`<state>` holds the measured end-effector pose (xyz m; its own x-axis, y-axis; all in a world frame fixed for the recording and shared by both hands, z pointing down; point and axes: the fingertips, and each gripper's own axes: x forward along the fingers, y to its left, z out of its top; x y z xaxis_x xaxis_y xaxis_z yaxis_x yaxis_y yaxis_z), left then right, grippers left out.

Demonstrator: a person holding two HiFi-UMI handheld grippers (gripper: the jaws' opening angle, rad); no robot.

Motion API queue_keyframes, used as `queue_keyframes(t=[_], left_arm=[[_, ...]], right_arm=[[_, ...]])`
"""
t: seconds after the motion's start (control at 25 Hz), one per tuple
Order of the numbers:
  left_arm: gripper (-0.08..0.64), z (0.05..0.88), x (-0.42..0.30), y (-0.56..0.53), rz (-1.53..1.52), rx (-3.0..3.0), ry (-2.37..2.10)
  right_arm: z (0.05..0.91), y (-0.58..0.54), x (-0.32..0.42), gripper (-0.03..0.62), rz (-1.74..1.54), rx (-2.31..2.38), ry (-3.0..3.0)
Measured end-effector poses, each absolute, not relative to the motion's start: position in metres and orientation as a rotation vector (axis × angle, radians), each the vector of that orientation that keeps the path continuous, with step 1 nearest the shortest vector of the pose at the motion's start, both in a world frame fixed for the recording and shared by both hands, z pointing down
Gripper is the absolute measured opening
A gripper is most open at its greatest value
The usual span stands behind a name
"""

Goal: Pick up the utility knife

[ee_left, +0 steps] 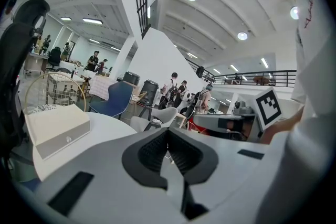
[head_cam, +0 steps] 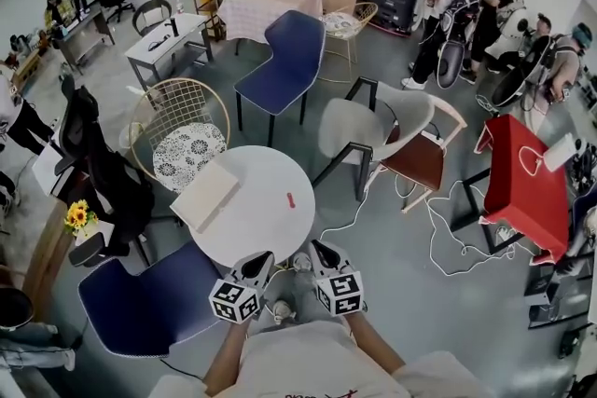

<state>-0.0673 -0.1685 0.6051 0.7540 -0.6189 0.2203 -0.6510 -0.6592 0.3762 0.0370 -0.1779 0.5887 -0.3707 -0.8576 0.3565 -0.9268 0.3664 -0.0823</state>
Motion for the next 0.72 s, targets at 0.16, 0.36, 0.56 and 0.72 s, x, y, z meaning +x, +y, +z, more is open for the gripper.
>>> queue_keyframes(t=[0.16,0.36,0.56,0.72], left_arm=[[0.012,0.603,-0.068,-0.18,0.105,2.513,-0.981],[0.012,0.6,-0.077,-0.209,0.111,2.495,-1.033],[0.014,0.599,-0.085,-0.243,0.109,2.476,-1.081],[0.013,0.598,-0.088,-0.278,0.106,2.471,-1.108]], right_arm=[[0.589,-0.192,0.034,0.017,0.393,1.561,-2.38],[0.59,-0.225,0.024,0.017,0.398,1.506,-2.406],[0.591,-0.263,0.014,0.017,0.396,1.447,-2.433],[0.588,-0.299,0.006,0.017,0.398,1.392,-2.494]])
